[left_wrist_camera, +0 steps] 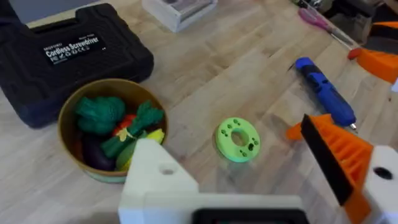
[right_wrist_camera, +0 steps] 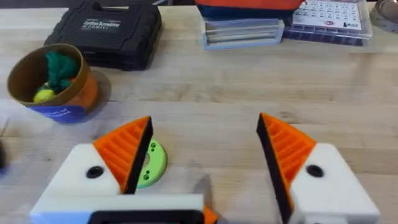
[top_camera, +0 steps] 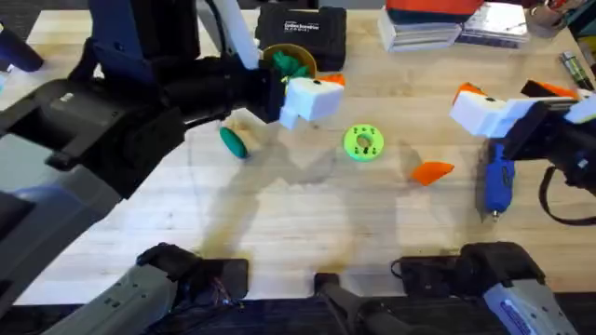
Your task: Pick up the gripper from the table and insert it into the empty holder that is missing its gripper. Then pick up a screw, insert it into the mounting hole, and use the screwdriver to tighten it. Finally, clean up the table by picking up the vegetable and placing it into the bucket.
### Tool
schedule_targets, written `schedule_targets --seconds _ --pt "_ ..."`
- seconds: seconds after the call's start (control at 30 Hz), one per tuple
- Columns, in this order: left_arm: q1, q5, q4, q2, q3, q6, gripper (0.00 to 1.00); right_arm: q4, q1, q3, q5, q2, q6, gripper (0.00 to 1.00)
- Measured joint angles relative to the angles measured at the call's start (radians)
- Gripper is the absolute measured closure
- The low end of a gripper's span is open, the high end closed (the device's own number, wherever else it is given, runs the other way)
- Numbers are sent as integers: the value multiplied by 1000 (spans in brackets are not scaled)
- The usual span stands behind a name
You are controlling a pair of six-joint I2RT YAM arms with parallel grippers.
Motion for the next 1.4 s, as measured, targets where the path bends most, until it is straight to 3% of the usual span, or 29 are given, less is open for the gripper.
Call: schedule_targets --seconds 0.2,0.37,0.5,0.7,0.9,0.97,1.4 --pt "0 0 168 -70 -106 91 15 0 0 0 0 0 0 7" --pt "-2 -1 379 -297 -371 118 15 0 0 0 0 0 0 7" --pt "-29 -18 463 -500 -571 108 15 0 0 0 0 0 0 7" --pt "-56 -58 461 -784 -765 67 16 0 0 0 0 0 0 7" --pt "-56 -65 258 -980 -797 52 15 0 0 0 0 0 0 8" --pt "-57 -65 215 -1002 -797 51 16 0 0 0 0 0 0 9" --pt "-58 -65 215 -1001 -796 51 16 0 0 0 0 0 0 7"
